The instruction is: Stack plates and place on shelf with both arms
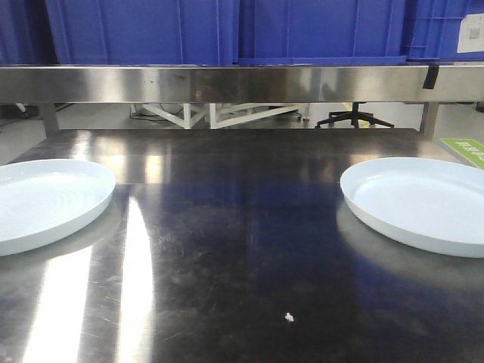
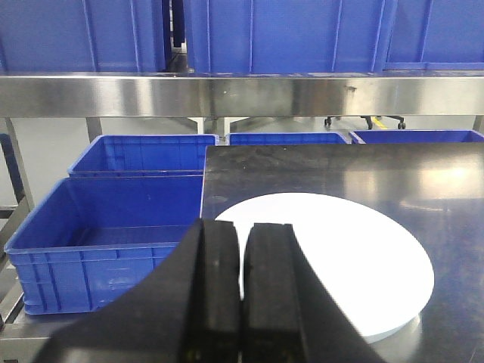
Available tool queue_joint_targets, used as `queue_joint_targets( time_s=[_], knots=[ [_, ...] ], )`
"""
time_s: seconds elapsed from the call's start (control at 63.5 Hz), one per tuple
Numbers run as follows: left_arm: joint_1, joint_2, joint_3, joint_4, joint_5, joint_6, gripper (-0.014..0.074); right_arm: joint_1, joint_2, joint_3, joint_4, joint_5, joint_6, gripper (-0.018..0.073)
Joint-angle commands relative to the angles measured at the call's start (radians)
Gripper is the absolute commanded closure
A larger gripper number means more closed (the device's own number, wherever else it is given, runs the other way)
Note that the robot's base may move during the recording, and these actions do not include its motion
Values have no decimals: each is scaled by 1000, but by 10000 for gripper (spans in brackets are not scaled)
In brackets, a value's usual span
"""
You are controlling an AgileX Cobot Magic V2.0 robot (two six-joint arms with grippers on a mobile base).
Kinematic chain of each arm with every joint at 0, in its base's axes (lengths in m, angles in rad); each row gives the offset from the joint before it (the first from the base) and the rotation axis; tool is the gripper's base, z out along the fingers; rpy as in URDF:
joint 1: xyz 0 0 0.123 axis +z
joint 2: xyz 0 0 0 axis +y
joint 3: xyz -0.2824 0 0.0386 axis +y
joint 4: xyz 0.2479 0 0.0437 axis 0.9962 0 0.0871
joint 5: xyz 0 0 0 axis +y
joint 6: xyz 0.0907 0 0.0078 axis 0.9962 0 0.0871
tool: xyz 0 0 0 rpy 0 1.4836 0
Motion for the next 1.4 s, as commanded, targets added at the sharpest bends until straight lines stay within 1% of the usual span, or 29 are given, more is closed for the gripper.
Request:
queue_joint_targets(
  time_s=[0.0,0.866,0.96,1.007,1.133,1.259,1.338,1.385],
  knots=[
    [0,-19,2,0,-87,-4,507,-5,-18,-2,-5,-84,-3,512],
    [0,-19,2,0,-85,-4,507,-5,-18,-2,-5,-84,-3,512],
    [0,-12,-43,5,-73,-4,507,-5,-18,-2,-5,-84,-3,512],
    [0,8,-83,5,-48,-4,507,-5,-18,-2,-5,-84,-3,512],
    [0,115,-277,13,118,-4,507,-5,-18,-2,-5,-84,-3,512],
    [0,344,-522,54,379,-4,507,-5,-18,-2,-5,-84,-3,512],
    [0,489,-654,77,485,-4,507,-5,-18,-2,-5,-84,-3,512],
    [0,573,-708,82,523,-4,507,-5,-18,-2,-5,-84,-3,512]
  ],
)
